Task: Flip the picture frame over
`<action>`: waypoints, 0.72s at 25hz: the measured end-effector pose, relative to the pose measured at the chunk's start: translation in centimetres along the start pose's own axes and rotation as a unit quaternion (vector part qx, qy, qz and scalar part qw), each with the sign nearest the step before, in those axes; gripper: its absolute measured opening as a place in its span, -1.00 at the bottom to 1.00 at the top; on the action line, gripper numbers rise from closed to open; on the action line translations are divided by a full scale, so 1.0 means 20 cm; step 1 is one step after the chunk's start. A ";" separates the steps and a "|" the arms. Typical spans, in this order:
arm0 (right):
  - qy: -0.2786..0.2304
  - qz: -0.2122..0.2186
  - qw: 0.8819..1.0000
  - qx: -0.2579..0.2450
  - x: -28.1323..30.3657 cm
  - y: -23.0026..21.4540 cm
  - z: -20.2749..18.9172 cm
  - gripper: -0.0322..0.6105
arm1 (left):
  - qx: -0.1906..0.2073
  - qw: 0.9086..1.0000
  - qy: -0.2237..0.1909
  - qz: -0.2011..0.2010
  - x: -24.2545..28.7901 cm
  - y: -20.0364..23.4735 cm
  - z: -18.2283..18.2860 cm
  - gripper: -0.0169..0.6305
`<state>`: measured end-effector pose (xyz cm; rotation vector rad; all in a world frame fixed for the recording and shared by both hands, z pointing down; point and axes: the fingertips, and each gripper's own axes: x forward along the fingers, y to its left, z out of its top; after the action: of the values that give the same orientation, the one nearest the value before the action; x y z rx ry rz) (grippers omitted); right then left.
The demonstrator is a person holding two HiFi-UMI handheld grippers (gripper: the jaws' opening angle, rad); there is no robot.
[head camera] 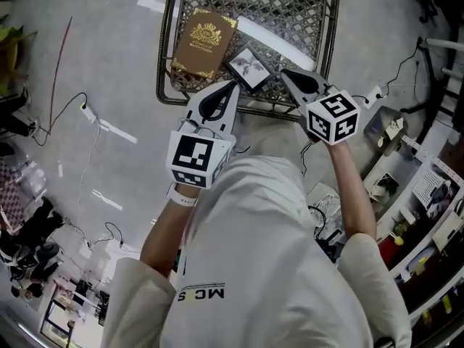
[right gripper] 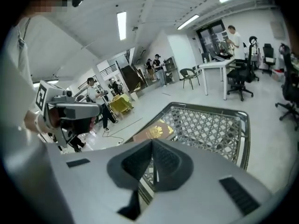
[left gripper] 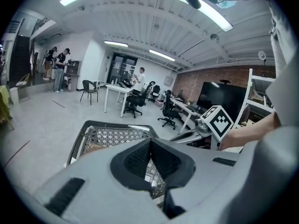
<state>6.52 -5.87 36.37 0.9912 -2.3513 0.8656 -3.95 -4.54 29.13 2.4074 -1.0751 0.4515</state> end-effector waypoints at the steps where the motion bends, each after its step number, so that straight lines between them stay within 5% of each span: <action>1: -0.007 -0.007 1.000 -0.009 -0.03 0.03 0.03 -0.84 | 0.002 1.000 -0.005 -0.001 -0.02 0.00 0.02 -0.89; 18: -0.155 -0.127 0.978 -0.057 -0.61 0.32 0.35 -0.85 | 0.042 0.996 -0.084 -0.001 -0.31 -0.04 0.32 -0.88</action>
<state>8.43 -1.53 21.70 1.4253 -2.4180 0.5025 -6.63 -3.61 20.56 2.5574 -1.1437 0.3030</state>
